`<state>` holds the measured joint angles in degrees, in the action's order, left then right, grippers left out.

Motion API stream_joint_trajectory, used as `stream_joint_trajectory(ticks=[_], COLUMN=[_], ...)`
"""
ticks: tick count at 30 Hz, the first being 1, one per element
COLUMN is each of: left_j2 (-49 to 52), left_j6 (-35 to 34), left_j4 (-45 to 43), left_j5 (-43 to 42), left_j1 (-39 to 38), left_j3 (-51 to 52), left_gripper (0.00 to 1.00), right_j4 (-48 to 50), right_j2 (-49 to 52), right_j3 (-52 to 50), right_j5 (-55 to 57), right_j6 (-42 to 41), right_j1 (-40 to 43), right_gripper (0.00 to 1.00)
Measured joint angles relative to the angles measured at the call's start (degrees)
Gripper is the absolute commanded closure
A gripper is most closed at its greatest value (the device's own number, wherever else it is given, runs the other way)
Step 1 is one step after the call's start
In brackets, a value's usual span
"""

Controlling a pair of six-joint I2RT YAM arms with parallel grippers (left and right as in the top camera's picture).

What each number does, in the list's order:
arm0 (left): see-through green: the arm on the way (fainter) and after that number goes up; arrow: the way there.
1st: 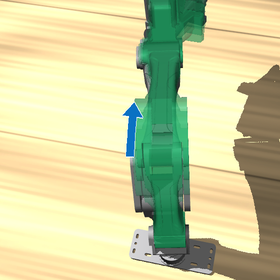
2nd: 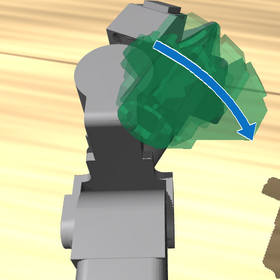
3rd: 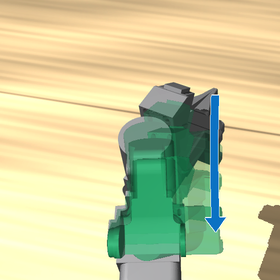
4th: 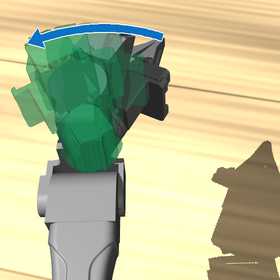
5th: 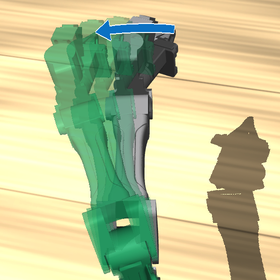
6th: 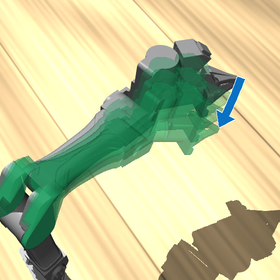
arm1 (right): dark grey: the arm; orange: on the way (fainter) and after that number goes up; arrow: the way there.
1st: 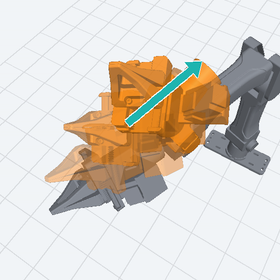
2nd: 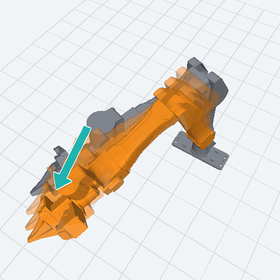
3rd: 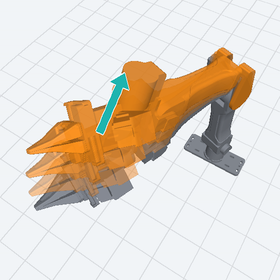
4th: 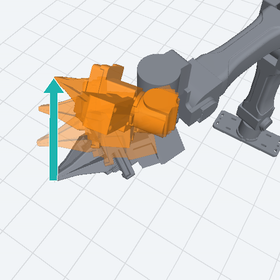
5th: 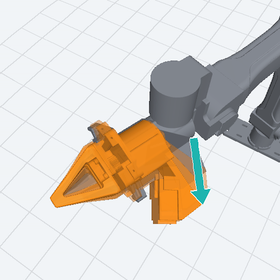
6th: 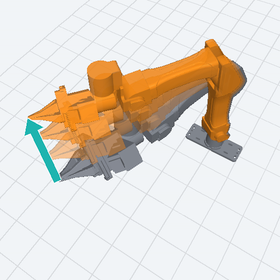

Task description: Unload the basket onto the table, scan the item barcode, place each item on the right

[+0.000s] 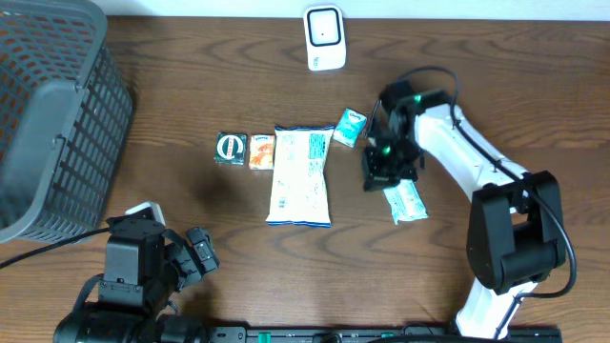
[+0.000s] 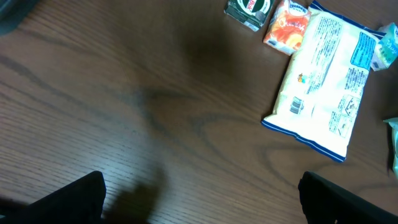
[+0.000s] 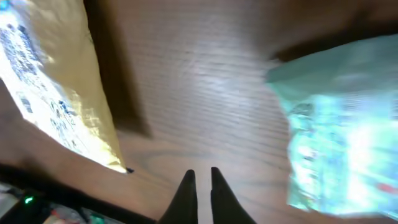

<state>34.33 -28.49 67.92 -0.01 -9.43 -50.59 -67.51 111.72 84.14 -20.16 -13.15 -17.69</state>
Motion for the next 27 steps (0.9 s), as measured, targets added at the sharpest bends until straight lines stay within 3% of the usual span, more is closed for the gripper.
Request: stream_joint_trajectory(ticks=[10, 18, 27], left_j2=[0.0, 0.0, 0.0], left_j6=[0.0, 0.0, 0.0], left_j4=[0.0, 0.0, 0.0], left_j5=[0.0, 0.0, 0.0], left_j1=[0.0, 0.0, 0.0], left_j3=[0.0, 0.0, 0.0], left_gripper=[0.02, 0.02, 0.02], right_j4=[-5.8, -6.7, -3.5], right_j2=[0.0, 0.0, 0.0], right_j3=[4.2, 4.2, -1.9], right_j5=[15.3, 18.3, 18.6], right_j6=[0.2, 1.6, 3.1], right_j1=[4.4, 12.9, 15.8], right_gripper=[0.88, 0.87, 0.91])
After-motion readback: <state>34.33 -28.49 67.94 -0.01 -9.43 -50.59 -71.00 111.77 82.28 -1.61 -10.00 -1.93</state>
